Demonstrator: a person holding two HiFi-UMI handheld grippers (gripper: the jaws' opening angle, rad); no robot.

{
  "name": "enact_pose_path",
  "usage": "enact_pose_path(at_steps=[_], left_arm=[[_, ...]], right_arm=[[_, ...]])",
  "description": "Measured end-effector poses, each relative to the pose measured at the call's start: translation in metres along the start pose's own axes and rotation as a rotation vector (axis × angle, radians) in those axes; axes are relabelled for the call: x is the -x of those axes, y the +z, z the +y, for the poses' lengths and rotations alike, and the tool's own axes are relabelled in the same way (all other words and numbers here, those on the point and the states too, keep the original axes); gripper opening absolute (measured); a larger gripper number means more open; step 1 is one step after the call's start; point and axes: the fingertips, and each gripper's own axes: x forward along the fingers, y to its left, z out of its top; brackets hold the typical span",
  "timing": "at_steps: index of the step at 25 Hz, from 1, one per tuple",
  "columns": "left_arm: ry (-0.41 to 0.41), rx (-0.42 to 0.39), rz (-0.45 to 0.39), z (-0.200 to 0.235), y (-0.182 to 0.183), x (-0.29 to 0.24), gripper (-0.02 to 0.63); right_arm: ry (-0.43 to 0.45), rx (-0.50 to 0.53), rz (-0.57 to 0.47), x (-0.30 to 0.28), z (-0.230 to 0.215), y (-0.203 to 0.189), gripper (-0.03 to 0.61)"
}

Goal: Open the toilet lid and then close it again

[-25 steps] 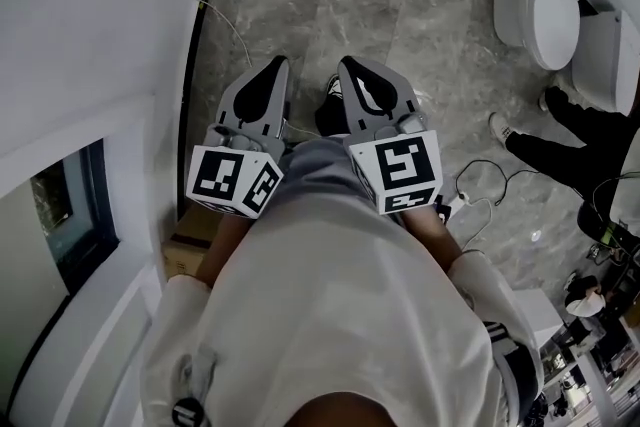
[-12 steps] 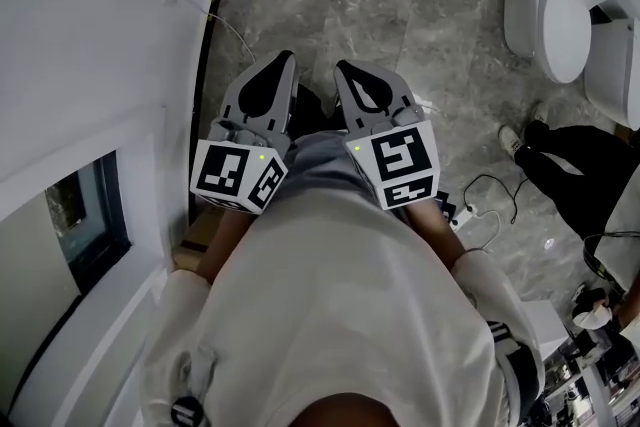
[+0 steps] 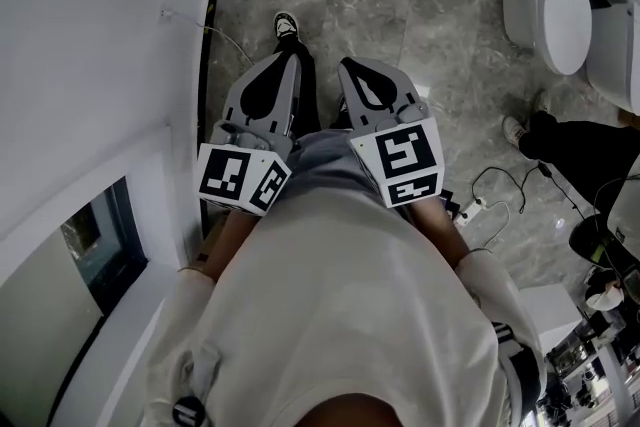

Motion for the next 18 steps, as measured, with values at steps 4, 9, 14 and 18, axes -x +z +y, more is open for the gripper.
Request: enact_pose_path(at_steps=[4,9,14,18], left_arm=[[-0.028,0.018,0.01,0.035,0.011,-0.035,0.005],[-0.05,0.015,0.028,0.082,0.03,-0.079,0.005],[-0.127,0.03,0.093,0.127,0.049,-0.121,0.005],[-0.187,0.008,0.114,0.16,0.074,-0.155,0.005]], right_arm=[[-0.047,-0.011,0.008,-0.032,-0.017,0.018,0.009],[-0.105,-0.029,-0.003,-0.074,-0.04,0.051,0.01],[-0.183,-0.07,-0.002,-0.119,-0.064,0.086,0.01],[-0.246,-0.1,-0.007,-0.151,-0.081,0.115,0.011]])
